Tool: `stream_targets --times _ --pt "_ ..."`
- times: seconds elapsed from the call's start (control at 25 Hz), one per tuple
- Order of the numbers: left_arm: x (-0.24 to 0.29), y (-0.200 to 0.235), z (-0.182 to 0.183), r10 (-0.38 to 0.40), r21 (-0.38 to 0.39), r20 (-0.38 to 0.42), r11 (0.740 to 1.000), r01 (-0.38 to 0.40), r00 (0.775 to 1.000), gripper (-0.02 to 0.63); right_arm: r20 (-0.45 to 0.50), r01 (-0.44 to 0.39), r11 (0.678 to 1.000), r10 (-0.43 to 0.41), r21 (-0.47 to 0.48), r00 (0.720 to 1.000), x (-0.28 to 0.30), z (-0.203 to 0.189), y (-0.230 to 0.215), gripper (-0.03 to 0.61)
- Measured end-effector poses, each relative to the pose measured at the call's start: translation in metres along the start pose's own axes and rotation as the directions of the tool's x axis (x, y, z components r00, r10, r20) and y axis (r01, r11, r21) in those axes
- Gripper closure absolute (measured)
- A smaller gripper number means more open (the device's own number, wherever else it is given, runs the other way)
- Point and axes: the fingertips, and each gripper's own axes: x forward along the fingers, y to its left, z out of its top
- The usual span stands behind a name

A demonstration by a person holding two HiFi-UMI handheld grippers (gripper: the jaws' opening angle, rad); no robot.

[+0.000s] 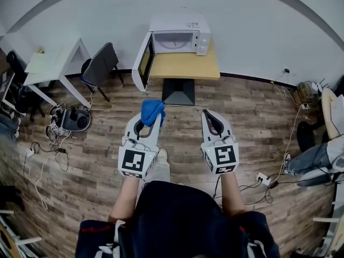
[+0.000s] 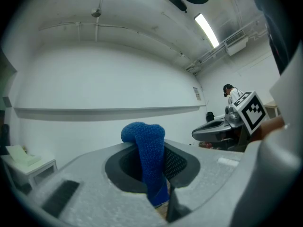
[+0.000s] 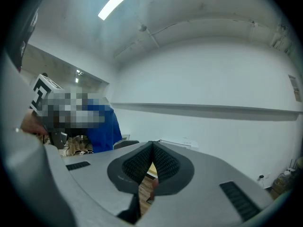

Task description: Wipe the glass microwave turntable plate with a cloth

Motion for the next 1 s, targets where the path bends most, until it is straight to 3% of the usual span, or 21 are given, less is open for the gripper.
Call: stream_targets --times 1.0 --pt "0.167 0.156 -0.020 -0.062 0.003 -0.007 0.998 0.062 0.998 0.557 -0.053 0.054 0.999 -0.054 -0.001 0.997 0.214 0.011 -0.054 0.571"
